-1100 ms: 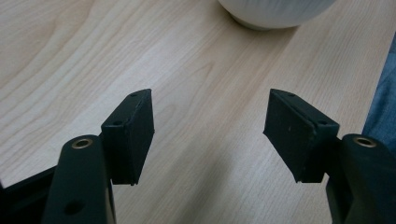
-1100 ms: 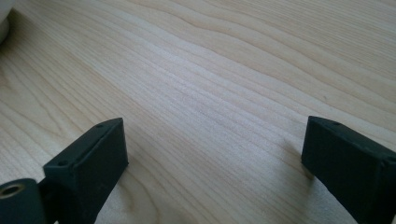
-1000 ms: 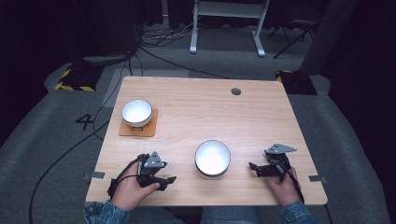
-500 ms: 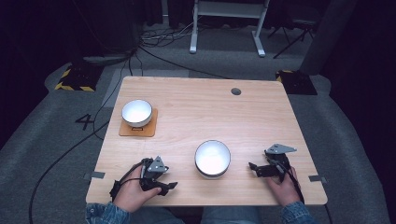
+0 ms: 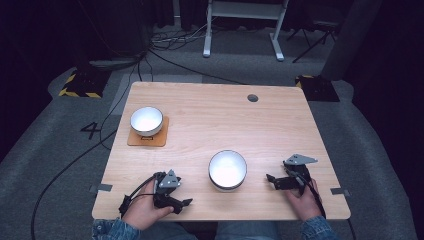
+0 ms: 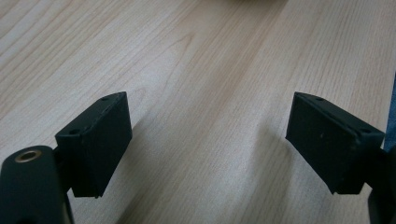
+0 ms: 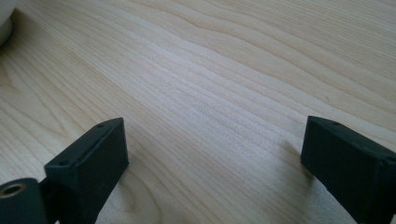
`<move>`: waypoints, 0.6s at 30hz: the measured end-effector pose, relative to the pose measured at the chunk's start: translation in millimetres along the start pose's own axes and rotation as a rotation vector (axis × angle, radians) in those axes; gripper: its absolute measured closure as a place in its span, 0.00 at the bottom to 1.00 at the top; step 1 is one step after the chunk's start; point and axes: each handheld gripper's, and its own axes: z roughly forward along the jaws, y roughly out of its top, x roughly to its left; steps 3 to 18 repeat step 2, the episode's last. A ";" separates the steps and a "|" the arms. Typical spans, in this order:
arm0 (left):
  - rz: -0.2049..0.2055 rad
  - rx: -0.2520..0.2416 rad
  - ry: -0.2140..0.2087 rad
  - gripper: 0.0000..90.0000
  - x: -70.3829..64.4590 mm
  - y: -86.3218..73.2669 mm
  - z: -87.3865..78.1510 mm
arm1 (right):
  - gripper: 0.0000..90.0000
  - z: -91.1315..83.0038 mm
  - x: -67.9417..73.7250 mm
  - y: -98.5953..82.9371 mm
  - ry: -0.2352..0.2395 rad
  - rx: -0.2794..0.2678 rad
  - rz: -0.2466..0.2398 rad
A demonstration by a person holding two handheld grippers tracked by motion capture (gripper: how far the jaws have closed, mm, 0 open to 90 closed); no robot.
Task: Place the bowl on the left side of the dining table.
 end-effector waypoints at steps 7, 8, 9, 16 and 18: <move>0.002 0.002 0.000 0.16 -0.3 0.1 0.5 | 0.08 0.1 0.1 0.0 0.000 -0.001 0.000; 0.002 0.002 0.000 0.16 -0.3 0.1 0.5 | 0.08 0.1 0.1 0.0 0.000 -0.001 0.000; 0.002 0.002 0.000 0.16 -0.3 0.1 0.5 | 0.08 0.1 0.1 0.0 0.000 -0.001 0.000; 0.002 0.002 0.000 0.16 -0.3 0.1 0.5 | 0.08 0.1 0.1 0.0 0.000 -0.001 0.000; 0.002 0.002 0.000 0.16 -0.3 0.1 0.5 | 0.08 0.1 0.1 0.0 0.000 -0.001 0.000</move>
